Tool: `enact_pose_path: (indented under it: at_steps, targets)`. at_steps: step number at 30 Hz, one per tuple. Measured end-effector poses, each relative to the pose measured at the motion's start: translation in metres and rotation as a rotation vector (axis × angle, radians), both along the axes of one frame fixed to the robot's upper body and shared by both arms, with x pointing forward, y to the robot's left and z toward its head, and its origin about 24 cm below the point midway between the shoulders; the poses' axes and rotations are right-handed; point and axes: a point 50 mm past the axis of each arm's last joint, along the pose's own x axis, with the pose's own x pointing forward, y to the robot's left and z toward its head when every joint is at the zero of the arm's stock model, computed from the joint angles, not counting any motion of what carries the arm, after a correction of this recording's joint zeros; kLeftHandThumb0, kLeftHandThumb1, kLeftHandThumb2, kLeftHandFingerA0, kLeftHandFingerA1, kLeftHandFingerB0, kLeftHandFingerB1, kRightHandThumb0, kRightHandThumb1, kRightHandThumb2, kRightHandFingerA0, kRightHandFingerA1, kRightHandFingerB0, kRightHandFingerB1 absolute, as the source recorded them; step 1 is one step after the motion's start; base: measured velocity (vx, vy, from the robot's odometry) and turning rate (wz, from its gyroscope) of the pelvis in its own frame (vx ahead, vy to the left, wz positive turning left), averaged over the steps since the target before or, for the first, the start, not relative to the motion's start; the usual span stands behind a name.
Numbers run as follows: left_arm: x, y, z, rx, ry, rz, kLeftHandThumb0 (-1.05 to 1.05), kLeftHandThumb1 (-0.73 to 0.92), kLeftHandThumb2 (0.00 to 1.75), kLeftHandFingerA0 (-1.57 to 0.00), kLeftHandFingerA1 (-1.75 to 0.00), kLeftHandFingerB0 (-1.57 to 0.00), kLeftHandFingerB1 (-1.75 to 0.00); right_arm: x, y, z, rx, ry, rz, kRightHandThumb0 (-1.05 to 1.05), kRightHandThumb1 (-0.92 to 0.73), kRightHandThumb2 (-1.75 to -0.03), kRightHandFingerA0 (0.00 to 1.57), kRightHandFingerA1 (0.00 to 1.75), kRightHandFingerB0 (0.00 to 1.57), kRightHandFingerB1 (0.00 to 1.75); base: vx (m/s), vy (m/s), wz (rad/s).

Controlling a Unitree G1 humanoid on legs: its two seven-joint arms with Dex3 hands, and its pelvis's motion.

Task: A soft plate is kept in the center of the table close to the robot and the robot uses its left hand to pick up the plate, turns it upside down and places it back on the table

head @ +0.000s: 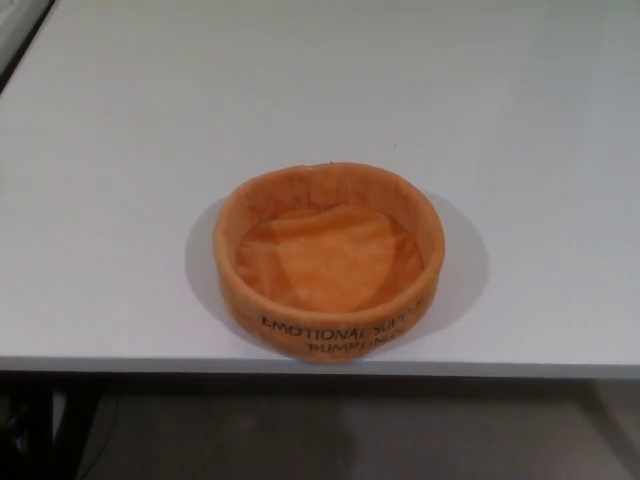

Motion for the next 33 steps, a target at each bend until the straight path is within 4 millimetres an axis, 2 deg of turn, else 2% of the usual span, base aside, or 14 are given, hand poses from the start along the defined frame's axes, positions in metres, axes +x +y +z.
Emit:
enact_pose_path:
  at_steps: [2, 4, 5, 9, 10, 12, 13, 14, 17, 20, 22, 24, 26, 33]
  targets:
    - [0.000, -0.001, 0.006, -0.016, -0.042, -0.008, -0.80, 0.72, 1.11, 0.00, -0.29, -0.11, -0.29, 0.002, 0.000, 0.008, 0.006, -0.044, 0.026, -0.80, -0.87, -0.67, 0.51, 0.35, 0.40, 0.33, 0.00, 0.000, 0.00]
    - [0.000, -0.001, 0.010, -0.028, -0.076, -0.011, -0.79, 0.72, 1.12, 0.00, -0.29, -0.11, -0.28, 0.003, -0.001, 0.013, 0.013, -0.076, 0.045, -0.88, -0.74, -0.77, 0.49, 0.40, 0.37, 0.37, 0.00, 0.000, 0.00]
    - [0.000, 0.000, 0.013, -0.037, -0.102, -0.011, -0.79, 0.92, 0.68, -0.05, -0.27, -0.11, -0.23, 0.004, -0.002, 0.015, 0.017, -0.096, 0.059, -0.87, -0.75, -0.76, 0.50, 0.40, 0.38, 0.37, 0.00, 0.000, 0.00]
    - [0.000, 0.000, 0.020, -0.055, -0.163, -0.006, -0.77, 0.91, 0.68, -0.06, -0.26, -0.11, -0.22, 0.004, -0.004, 0.020, 0.033, -0.139, 0.089, -0.79, -0.87, -0.68, 0.51, 0.35, 0.40, 0.32, 0.00, 0.000, 0.00]
    - [-0.001, 0.000, 0.021, -0.059, -0.172, -0.004, -0.79, 0.72, 1.11, 0.00, -0.28, -0.10, -0.29, 0.004, -0.004, 0.021, 0.036, -0.148, 0.097, -0.79, -0.70, -1.03, 0.43, 0.50, 0.34, 0.47, 0.00, 0.000, 0.00]
    - [-0.002, 0.000, 0.023, -0.071, -0.188, -0.002, -0.77, 0.90, 0.68, -0.04, -0.26, -0.11, -0.22, 0.005, -0.004, 0.022, 0.040, -0.160, 0.111, -0.87, -0.74, -0.79, 0.48, 0.41, 0.36, 0.37, 0.00, 0.000, 0.00]
    - [-0.003, 0.000, 0.024, -0.078, -0.192, -0.001, -0.78, 0.89, 0.68, -0.03, -0.26, -0.10, -0.22, 0.005, -0.004, 0.022, 0.042, -0.162, 0.115, -0.80, -0.70, -1.03, 0.43, 0.50, 0.34, 0.47, 0.00, 0.000, 0.00]
    - [-0.004, 0.001, 0.025, -0.083, -0.193, 0.001, -0.79, 0.90, 0.67, -0.06, -0.27, -0.11, -0.22, 0.005, -0.004, 0.022, 0.043, -0.163, 0.118, -0.80, -0.86, -0.67, 0.52, 0.35, 0.40, 0.33, 0.00, 0.000, 0.00]
    - [-0.008, 0.002, 0.026, -0.102, -0.194, 0.004, -0.79, 0.89, 0.67, -0.06, -0.27, -0.11, -0.22, 0.004, -0.003, 0.023, 0.051, -0.169, 0.130, -0.86, -0.74, -0.80, 0.48, 0.41, 0.36, 0.38, 0.00, 0.000, 0.00]
    - [-0.008, 0.003, 0.029, -0.113, -0.212, 0.003, -0.90, 0.77, 1.15, -0.04, -0.28, -0.11, -0.27, 0.005, -0.002, 0.025, 0.052, -0.177, 0.142, -0.86, -0.74, -0.77, 0.49, 0.40, 0.37, 0.37, 0.00, 0.000, 0.00]
    - [-0.008, 0.003, 0.030, -0.121, -0.222, 0.010, -0.86, 0.92, 0.72, -0.04, -0.30, -0.13, -0.25, 0.005, -0.002, 0.026, 0.053, -0.179, 0.145, -0.80, -0.86, -0.67, 0.52, 0.35, 0.40, 0.33, 0.00, 0.000, 0.00]
    - [-0.008, 0.004, 0.031, -0.130, -0.237, 0.022, -0.91, 0.92, 0.77, -0.07, -0.32, -0.14, -0.27, 0.005, -0.003, 0.025, 0.056, -0.179, 0.143, -0.80, -0.70, -1.04, 0.43, 0.50, 0.33, 0.47, 0.00, 0.000, 0.00]
    - [-0.007, 0.007, 0.032, -0.132, -0.252, 0.038, -0.92, 0.92, 0.79, -0.05, -0.33, -0.14, -0.27, 0.004, -0.003, 0.026, 0.057, -0.179, 0.145, -0.82, -0.86, -0.67, 0.52, 0.36, 0.39, 0.33, 0.00, 0.000, 0.00]
    - [-0.002, 0.008, 0.042, -0.155, -0.326, 0.073, -0.96, 0.92, 0.87, -0.01, -0.30, -0.12, -0.27, 0.004, -0.001, 0.028, 0.057, -0.185, 0.154, -0.82, -0.86, -0.67, 0.51, 0.35, 0.37, 0.32, 0.00, 0.000, 0.00]
